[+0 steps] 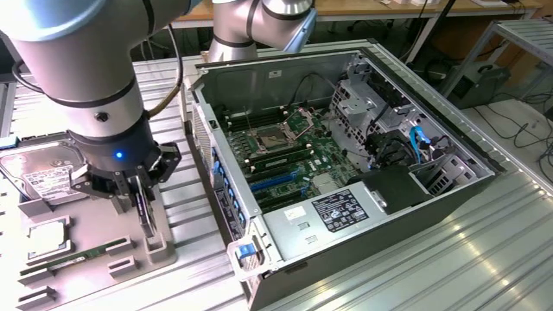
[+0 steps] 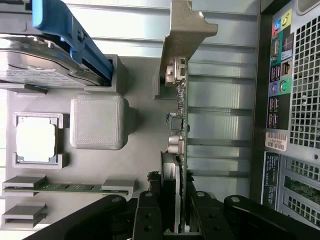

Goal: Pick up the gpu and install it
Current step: 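Pick up the gpu and move the gpu toward the slot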

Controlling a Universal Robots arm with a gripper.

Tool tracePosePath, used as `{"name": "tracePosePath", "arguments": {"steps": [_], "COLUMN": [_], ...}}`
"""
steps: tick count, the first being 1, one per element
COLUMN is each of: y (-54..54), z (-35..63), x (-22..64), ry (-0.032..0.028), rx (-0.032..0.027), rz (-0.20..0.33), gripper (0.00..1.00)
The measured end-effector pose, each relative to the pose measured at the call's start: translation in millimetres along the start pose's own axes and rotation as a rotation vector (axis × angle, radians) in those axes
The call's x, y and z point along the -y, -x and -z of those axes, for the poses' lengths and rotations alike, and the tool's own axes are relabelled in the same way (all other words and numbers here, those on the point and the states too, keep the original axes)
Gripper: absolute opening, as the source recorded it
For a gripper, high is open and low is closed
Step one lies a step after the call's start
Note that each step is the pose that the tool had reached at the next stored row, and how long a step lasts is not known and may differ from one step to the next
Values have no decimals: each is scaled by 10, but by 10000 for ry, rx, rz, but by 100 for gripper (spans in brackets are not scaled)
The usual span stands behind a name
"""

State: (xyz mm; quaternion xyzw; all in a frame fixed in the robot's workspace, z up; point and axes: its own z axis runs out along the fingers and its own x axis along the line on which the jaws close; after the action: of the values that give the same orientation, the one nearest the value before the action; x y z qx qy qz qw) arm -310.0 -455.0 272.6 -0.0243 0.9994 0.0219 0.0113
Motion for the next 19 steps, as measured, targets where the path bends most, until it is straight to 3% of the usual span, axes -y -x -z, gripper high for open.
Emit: {"name": "tracePosePath", "arguments": {"steps": [19], "y": [13], "z": [530], "x": [-23], "ry": [-1], "rx": [-1], "rz": [0], "gripper": [28]}}
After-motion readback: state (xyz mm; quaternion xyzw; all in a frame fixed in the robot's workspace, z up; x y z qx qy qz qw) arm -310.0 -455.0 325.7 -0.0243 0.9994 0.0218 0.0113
